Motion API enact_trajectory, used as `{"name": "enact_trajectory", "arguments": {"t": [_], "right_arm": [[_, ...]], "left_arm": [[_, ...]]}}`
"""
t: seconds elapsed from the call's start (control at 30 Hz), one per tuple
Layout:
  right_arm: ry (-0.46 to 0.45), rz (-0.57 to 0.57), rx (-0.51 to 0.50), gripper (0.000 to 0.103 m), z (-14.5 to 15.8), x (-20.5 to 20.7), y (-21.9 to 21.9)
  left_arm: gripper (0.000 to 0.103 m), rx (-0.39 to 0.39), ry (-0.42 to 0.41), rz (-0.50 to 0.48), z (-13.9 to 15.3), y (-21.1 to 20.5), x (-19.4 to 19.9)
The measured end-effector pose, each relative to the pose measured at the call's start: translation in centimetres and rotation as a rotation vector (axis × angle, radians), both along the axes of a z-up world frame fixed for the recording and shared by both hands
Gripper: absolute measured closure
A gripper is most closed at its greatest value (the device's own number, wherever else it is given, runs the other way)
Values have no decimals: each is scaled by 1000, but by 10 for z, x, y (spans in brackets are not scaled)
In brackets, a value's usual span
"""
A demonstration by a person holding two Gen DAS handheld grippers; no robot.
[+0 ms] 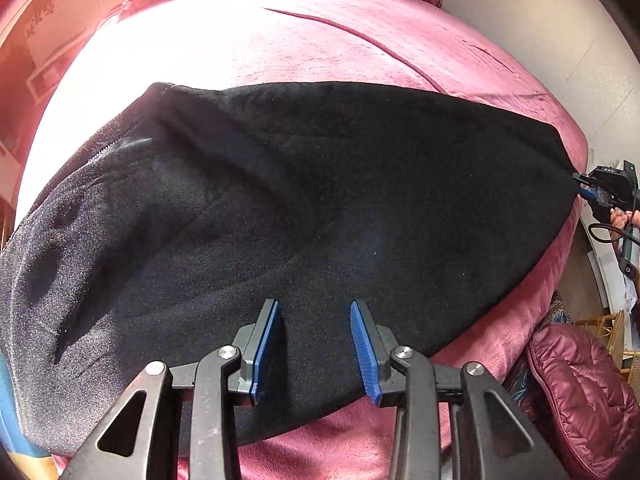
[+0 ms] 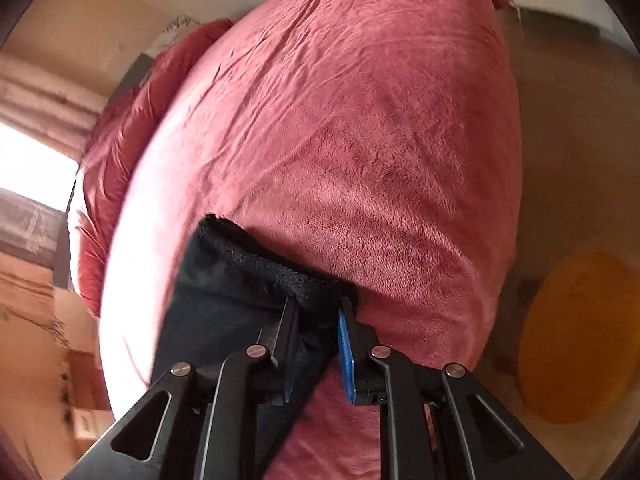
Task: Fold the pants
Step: 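Grasp the pants leg cuff with the right gripper and lift it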
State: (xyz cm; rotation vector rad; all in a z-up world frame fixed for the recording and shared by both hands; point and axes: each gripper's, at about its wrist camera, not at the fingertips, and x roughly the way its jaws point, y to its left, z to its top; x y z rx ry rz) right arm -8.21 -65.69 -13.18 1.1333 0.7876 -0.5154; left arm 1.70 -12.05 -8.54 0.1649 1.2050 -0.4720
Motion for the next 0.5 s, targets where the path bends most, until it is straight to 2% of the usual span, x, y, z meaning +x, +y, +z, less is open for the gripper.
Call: {"name": "enact_trajectory", "arguments": {"t": [0.03,0.07,0.2,0.4,0.5], "right_arm": [[-5,-6,9,63,0,-4,0],[-15,0,12,61,0,-8,5],[-62,38,54,61,-7,-11,14],[-113,88,53,61,-19,2,28],[-126,75,78,61,-31,10,25]], "left_arm": [[66,-3,1,4,-1,-1,1],[66,-6,2,9,0,0,-1],[65,-9,-2,22,0,2,-7],[65,-7,-7,44,-2,2,-10],[65,2,-22,45,-7,-1,-15]]}}
